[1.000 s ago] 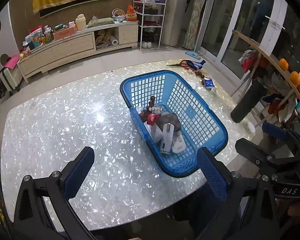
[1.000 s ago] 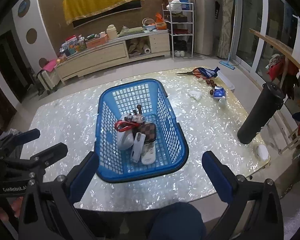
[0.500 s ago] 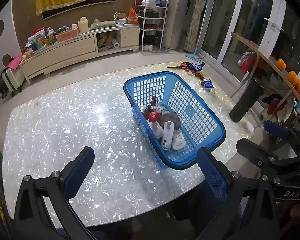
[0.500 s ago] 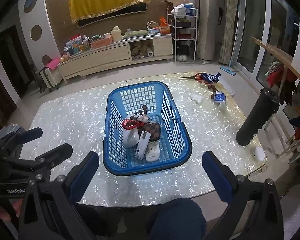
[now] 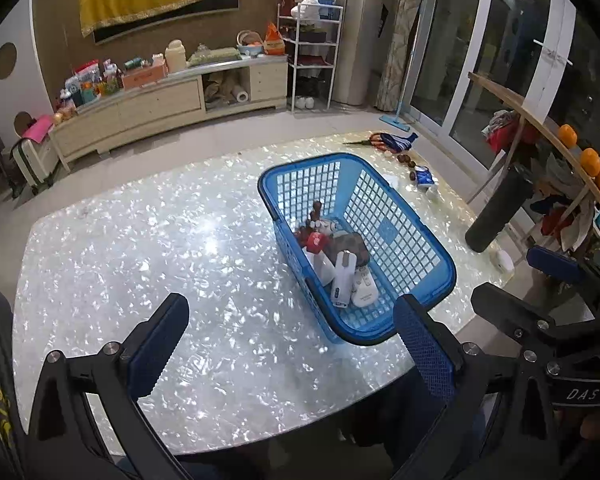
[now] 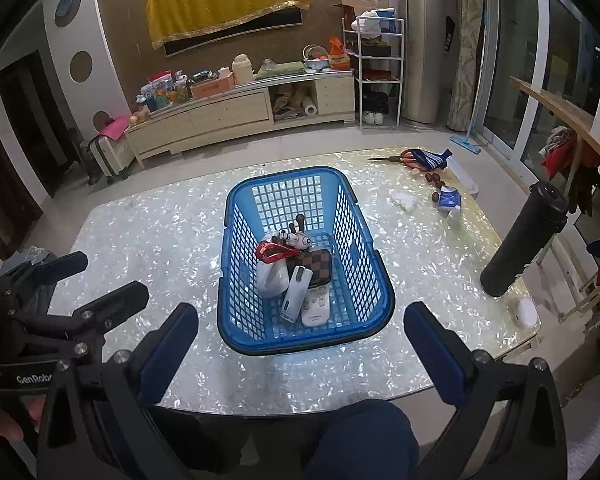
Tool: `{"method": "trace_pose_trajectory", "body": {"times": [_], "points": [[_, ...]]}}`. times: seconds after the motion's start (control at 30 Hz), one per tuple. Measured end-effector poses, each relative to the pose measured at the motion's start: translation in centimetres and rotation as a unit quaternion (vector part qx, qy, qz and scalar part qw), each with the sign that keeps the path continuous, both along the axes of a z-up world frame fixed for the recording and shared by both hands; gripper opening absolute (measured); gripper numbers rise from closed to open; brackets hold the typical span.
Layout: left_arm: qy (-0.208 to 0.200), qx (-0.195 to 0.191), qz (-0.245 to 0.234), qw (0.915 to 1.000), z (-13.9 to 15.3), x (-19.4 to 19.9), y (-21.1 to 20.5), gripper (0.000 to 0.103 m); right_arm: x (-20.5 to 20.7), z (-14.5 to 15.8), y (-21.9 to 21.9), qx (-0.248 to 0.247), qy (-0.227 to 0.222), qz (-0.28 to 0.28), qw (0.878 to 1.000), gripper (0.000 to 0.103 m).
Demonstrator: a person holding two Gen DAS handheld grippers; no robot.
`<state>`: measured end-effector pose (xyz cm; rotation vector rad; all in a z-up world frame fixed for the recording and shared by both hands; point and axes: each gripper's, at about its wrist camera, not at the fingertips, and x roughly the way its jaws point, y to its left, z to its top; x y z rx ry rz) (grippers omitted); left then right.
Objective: Organize rigid objects
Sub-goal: 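Lower the basket onto the table with the right tool and release it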
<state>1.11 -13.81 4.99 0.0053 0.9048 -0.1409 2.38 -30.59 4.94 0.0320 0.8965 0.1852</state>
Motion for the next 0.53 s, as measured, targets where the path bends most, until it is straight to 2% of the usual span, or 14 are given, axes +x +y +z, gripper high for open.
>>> {"method": "trace_pose_trajectory", "body": {"times": [0.53], "points": [[-0.006, -0.006, -0.001, 1.0000, 0.04, 0.18, 0.02, 0.103, 0.23, -0.17, -0.02, 0.007, -0.004, 0.006, 1.000, 0.103]]}}
